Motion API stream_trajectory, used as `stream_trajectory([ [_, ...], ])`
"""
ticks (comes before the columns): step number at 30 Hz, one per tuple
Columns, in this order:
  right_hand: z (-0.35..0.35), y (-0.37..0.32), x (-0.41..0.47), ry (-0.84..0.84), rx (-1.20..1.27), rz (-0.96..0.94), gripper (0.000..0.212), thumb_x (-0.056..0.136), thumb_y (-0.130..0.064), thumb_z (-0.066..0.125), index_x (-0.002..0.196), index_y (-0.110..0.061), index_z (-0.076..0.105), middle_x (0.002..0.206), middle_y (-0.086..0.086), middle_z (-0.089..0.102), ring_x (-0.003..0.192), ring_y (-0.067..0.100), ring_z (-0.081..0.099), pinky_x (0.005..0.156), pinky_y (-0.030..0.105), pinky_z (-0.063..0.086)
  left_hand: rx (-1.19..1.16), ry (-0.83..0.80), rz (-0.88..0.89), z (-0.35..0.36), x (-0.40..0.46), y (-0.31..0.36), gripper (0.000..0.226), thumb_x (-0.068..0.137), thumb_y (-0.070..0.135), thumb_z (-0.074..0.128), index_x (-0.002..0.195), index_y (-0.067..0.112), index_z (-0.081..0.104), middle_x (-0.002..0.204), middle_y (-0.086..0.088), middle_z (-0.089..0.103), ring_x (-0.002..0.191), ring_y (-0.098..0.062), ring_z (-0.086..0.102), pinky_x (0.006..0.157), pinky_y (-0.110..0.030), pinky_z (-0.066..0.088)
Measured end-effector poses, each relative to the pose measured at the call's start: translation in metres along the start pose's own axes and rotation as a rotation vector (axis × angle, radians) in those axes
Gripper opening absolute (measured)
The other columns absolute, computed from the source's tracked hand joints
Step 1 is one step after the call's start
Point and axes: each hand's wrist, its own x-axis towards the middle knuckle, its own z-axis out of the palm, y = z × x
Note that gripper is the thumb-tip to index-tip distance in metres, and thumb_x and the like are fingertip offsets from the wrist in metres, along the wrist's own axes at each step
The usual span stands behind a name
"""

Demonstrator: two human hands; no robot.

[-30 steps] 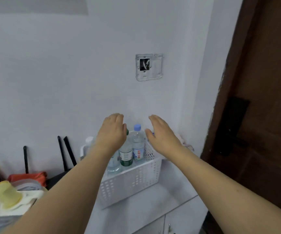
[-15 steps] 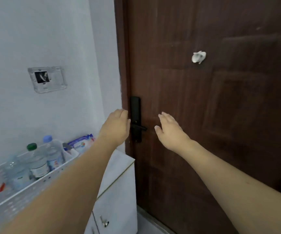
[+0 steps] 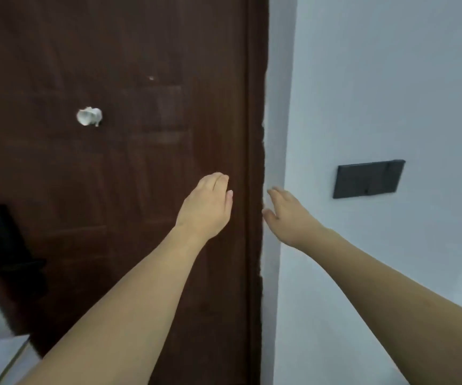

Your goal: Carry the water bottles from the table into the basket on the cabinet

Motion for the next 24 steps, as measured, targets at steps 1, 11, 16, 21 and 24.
stream_trajectory([
  [1, -0.013, 0.02, -0.012, 0.012, -0.018, 0.05, 0.056, 0.104, -0.028, 0.036, 0.153, -0.004, 0.021, 0.161, 0.012, 0.019, 0.149, 0.024, 0.015, 0.119, 0.031, 0.011, -0.034, 0.002, 0.054, 0.009, 0.009, 0.023, 0.042, 0.101, 0.024, 0.043, 0.135, 0.002, 0.05, 0.137, -0.011, 0.053, 0.13, -0.024, 0.046, 0.107, -0.034, 0.039],
  [11, -0.125, 0.187, -0.146, 0.165, -0.16, 0.527, 0.053, 0.103, -0.024, 0.037, 0.148, 0.002, 0.027, 0.157, 0.017, 0.027, 0.145, 0.028, 0.022, 0.114, 0.027, 0.014, -0.391, -0.091, 0.444, 0.084, 0.067, 0.266, 0.044, 0.102, 0.024, 0.037, 0.142, 0.006, 0.042, 0.147, -0.009, 0.044, 0.138, -0.021, 0.036, 0.11, -0.034, 0.035],
  [16, -0.177, 0.257, -0.217, 0.237, -0.224, 0.743, 0.041, 0.101, -0.019, 0.041, 0.135, 0.005, 0.041, 0.143, 0.02, 0.042, 0.134, 0.032, 0.033, 0.106, 0.03, 0.021, -0.471, -0.207, 0.576, 0.108, 0.077, 0.39, 0.049, 0.104, 0.029, 0.032, 0.149, 0.009, 0.031, 0.157, -0.006, 0.03, 0.145, -0.019, 0.024, 0.115, -0.034, 0.027],
  [21, -0.214, 0.315, -0.268, 0.28, -0.25, 0.849, 0.042, 0.101, -0.019, 0.04, 0.134, 0.006, 0.041, 0.142, 0.02, 0.042, 0.134, 0.032, 0.035, 0.107, 0.034, 0.024, -0.48, -0.235, 0.65, 0.122, 0.075, 0.479, 0.049, 0.104, 0.029, 0.033, 0.149, 0.011, 0.031, 0.157, -0.003, 0.03, 0.145, -0.015, 0.022, 0.111, -0.031, 0.03],
  [24, -0.229, 0.341, -0.281, 0.276, -0.244, 0.865, 0.045, 0.1, -0.02, 0.042, 0.138, 0.005, 0.039, 0.145, 0.021, 0.04, 0.135, 0.035, 0.035, 0.109, 0.038, 0.028, -0.458, -0.266, 0.648, 0.133, 0.08, 0.508, 0.048, 0.104, 0.029, 0.032, 0.149, 0.011, 0.031, 0.156, -0.002, 0.03, 0.145, -0.014, 0.022, 0.11, -0.031, 0.031],
])
